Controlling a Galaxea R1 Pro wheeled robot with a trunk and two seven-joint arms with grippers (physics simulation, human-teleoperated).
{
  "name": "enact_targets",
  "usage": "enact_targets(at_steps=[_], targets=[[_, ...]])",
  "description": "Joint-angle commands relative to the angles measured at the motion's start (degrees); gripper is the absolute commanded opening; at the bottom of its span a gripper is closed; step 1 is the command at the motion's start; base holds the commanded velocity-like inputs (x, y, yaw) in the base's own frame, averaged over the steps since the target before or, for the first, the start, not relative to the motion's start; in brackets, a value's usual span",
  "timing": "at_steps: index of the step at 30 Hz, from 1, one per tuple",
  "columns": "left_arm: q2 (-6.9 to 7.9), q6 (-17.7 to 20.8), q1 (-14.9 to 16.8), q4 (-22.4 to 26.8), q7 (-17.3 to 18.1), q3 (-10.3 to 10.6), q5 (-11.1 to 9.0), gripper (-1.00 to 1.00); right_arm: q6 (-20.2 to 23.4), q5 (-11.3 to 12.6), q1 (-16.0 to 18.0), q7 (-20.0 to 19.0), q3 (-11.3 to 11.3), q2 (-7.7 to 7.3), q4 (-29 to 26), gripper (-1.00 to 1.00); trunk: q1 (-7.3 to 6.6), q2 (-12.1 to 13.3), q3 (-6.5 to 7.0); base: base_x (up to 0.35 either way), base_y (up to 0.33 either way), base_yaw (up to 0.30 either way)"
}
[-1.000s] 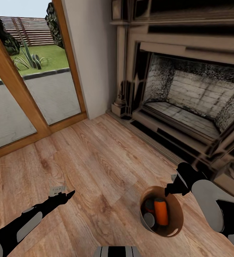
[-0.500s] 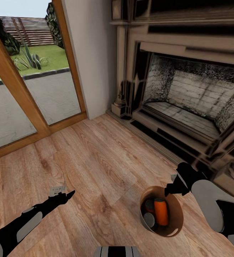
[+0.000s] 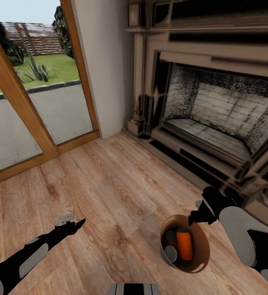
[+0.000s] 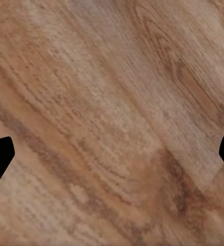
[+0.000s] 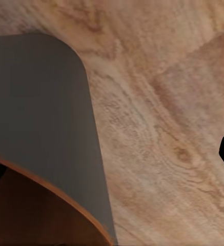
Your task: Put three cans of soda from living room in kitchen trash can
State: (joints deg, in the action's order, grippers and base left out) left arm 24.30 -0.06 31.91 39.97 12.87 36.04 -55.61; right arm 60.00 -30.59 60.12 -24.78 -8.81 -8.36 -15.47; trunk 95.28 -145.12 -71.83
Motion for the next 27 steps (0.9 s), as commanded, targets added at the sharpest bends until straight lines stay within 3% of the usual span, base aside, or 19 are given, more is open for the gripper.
enact_targets(at_steps=[1, 11, 13, 14, 17, 27], targets=[[-0.08, 0.0, 0.0, -0.2, 0.0, 0.0, 0.0, 1.0, 0.0, 0.0, 0.0, 0.0, 0.0, 0.02, 0.0, 1.0, -0.02, 0.0, 0.23, 0.0, 0.0, 0.0], [-2.24, 0.1, 0.0, -3.1, 0.1, 0.2, 0.3, 1.0, 0.0, 0.0, 0.0, -0.2, 0.2, 0.0, -0.1, 1.0, -0.28, 0.2, 2.44, 0.0, 0.0, 0.0], [-2.63, 0.2, 0.0, -3.3, 0.0, 0.1, 2.0, 1.0, 0.0, 0.0, 0.0, -0.3, 0.2, -0.08, -0.1, 1.0, -0.33, 0.2, 2.89, 0.0, 0.0, 0.0], [-3.15, 0.3, 0.0, -3.7, -0.1, -0.1, 4.8, 1.0, 0.0, 0.0, -0.1, -0.3, 0.3, -0.04, -0.1, 1.0, -0.36, 0.2, 3.11, 0.0, 0.0, 0.0], [-3.77, 0.4, 0.0, -4.5, -0.1, -0.1, 6.1, 1.0, 0.0, 0.0, -0.1, -0.1, 0.3, 0.04, -0.1, 1.0, -0.43, 0.2, 3.77, 0.0, 0.0, 0.0], [-4.5, 0.6, 0.0, -5.9, 0.0, -0.2, 7.0, 1.0, 0.0, 0.0, -0.1, 0.0, 0.3, -0.14, -0.1, 1.0, -0.69, 0.4, 5.99, 0.0, 0.0, 0.0]])
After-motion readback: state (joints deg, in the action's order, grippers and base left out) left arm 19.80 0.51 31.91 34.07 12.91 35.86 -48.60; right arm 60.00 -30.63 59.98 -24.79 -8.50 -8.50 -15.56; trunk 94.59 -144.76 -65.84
